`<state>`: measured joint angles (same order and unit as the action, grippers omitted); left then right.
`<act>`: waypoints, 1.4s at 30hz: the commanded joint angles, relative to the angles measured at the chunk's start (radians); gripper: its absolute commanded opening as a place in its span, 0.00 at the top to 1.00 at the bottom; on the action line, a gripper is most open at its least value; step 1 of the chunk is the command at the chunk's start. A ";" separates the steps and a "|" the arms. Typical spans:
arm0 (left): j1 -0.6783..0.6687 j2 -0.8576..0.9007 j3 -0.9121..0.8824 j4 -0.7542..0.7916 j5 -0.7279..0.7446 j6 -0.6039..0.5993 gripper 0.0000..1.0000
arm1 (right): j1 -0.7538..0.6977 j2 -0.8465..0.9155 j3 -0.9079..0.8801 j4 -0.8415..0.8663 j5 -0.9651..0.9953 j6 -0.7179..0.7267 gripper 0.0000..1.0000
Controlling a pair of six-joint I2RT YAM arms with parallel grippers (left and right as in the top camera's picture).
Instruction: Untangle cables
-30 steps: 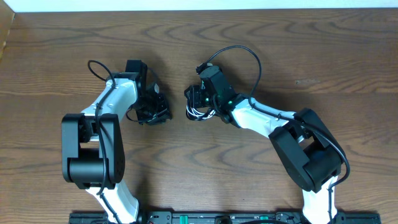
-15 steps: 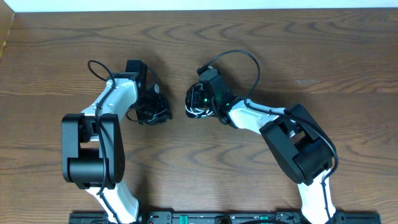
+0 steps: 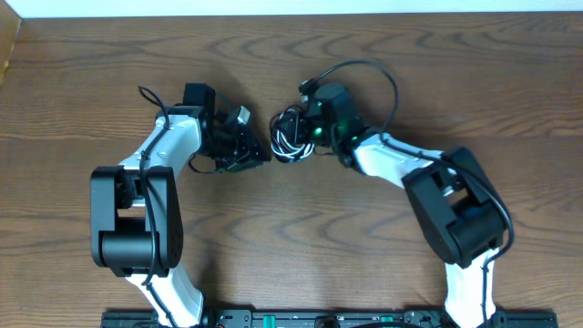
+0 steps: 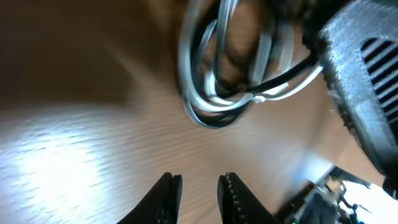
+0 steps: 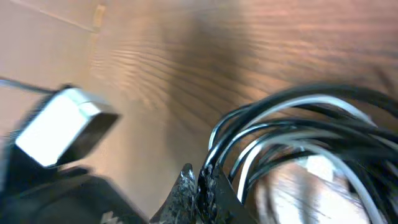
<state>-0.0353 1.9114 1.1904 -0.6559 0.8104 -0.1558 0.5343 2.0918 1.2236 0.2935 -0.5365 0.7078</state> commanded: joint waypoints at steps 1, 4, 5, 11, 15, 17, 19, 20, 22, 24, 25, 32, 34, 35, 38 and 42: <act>0.000 -0.021 -0.003 0.039 0.148 0.058 0.74 | -0.038 -0.050 0.003 0.018 -0.202 0.010 0.99; 0.000 -0.021 -0.003 0.071 0.146 0.058 0.72 | -0.065 -0.050 0.003 0.017 -0.292 0.013 0.99; 0.000 -0.021 -0.003 0.078 0.146 0.058 0.71 | -0.071 -0.050 0.003 0.017 -0.311 0.013 0.99; 0.000 -0.021 -0.003 0.138 0.142 0.045 0.68 | -0.102 -0.050 0.003 0.018 -0.415 0.013 0.99; 0.000 -0.021 -0.003 0.182 0.142 0.013 0.57 | -0.103 -0.050 0.003 0.018 -0.439 0.013 0.99; 0.000 -0.021 -0.003 0.191 0.110 0.013 0.49 | -0.103 -0.050 0.003 0.018 -0.445 0.013 0.99; -0.001 -0.021 -0.003 0.188 0.037 0.012 0.48 | -0.105 -0.050 0.003 0.021 -0.462 0.012 0.99; -0.001 -0.021 -0.003 0.187 0.030 0.013 0.48 | -0.106 -0.050 0.003 0.024 -0.467 0.011 0.99; -0.002 -0.021 -0.003 0.190 0.039 0.013 0.51 | -0.106 -0.050 0.003 0.024 -0.468 0.009 0.99; -0.002 -0.021 -0.003 0.195 0.055 0.013 0.56 | -0.106 -0.050 0.003 0.024 -0.468 0.009 0.99; -0.002 -0.021 -0.003 0.195 0.062 0.013 0.58 | -0.106 -0.050 0.003 0.023 -0.468 0.009 0.99; -0.002 -0.021 -0.003 0.200 0.152 0.013 0.76 | -0.095 -0.050 0.003 -0.016 -0.449 -0.049 0.99; -0.002 -0.021 -0.003 0.203 0.162 0.013 0.87 | -0.095 -0.050 0.003 -0.055 -0.419 -0.079 0.99; -0.002 -0.021 -0.003 0.203 0.162 0.013 0.90 | -0.095 -0.050 0.003 -0.079 -0.401 -0.101 0.99; -0.002 -0.021 -0.003 0.196 0.161 0.013 0.92 | -0.093 -0.050 0.003 -0.163 -0.328 -0.150 0.99; -0.011 -0.021 -0.007 0.163 0.110 0.013 0.92 | -0.079 -0.050 0.003 -0.229 -0.307 -0.211 0.99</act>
<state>-0.0364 1.9114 1.1896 -0.4759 0.9394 -0.1528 0.4404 2.0693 1.2236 0.0914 -0.8959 0.5858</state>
